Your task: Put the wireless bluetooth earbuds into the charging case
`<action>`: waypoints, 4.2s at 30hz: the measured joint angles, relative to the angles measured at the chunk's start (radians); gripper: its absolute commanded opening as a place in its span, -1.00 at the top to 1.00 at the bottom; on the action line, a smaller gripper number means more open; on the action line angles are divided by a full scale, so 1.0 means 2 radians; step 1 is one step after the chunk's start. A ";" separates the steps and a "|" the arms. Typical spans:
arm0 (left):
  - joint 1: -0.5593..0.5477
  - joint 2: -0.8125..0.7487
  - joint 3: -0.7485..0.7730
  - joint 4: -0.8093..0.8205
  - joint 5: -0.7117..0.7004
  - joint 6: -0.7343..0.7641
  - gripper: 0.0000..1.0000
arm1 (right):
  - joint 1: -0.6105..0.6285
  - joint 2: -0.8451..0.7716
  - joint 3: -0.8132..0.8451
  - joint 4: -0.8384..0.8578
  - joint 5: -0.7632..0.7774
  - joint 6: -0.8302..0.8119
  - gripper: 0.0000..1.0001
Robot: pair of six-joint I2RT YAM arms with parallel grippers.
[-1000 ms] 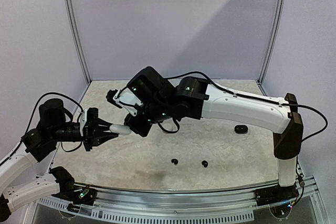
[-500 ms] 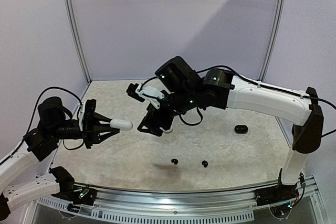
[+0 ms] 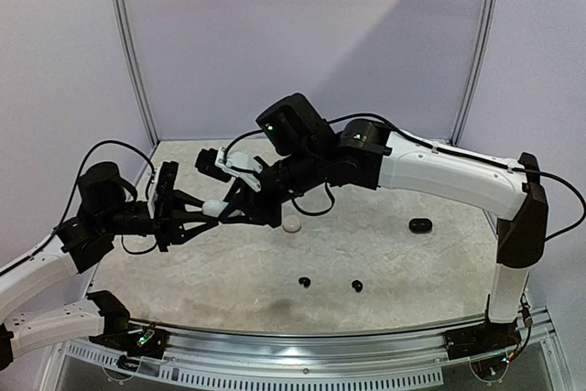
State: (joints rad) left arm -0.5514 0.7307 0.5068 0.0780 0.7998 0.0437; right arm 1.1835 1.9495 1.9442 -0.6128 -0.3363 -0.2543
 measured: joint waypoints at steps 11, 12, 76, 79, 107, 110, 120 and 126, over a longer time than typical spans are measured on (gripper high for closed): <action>-0.001 0.031 0.000 0.038 -0.048 -0.028 -0.98 | -0.051 0.001 0.001 -0.018 -0.019 0.036 1.00; -0.001 0.031 -0.001 0.037 -0.065 -0.028 -0.98 | -0.066 0.001 -0.004 -0.020 -0.023 0.049 1.00; 0.001 0.166 0.066 0.018 -0.222 0.099 -0.98 | -0.465 0.006 -0.313 -0.146 0.210 -0.399 -0.26; 0.001 0.168 0.066 0.016 -0.222 0.100 -0.98 | -0.465 0.007 -0.313 -0.149 0.208 -0.405 0.15; 0.017 0.136 0.103 0.079 -0.137 -0.070 -0.69 | -0.121 -0.156 -0.201 0.251 0.248 -0.261 0.63; 0.017 0.125 0.107 0.082 -0.127 -0.090 -0.71 | -0.080 -0.126 -0.177 0.278 0.261 -0.274 0.63; 0.013 0.089 0.129 0.034 -0.135 -0.125 -0.20 | 0.002 -0.038 -0.129 0.277 0.299 -0.293 0.66; -0.003 0.070 0.143 -0.042 -0.159 -0.104 -0.09 | 0.031 -0.029 -0.107 0.275 0.329 -0.291 0.69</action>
State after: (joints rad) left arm -0.5571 0.8703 0.7929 -0.0067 0.4824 -0.1635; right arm 1.2465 1.8923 1.7294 -0.0635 0.3225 -0.8356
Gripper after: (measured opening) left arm 0.585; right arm 0.407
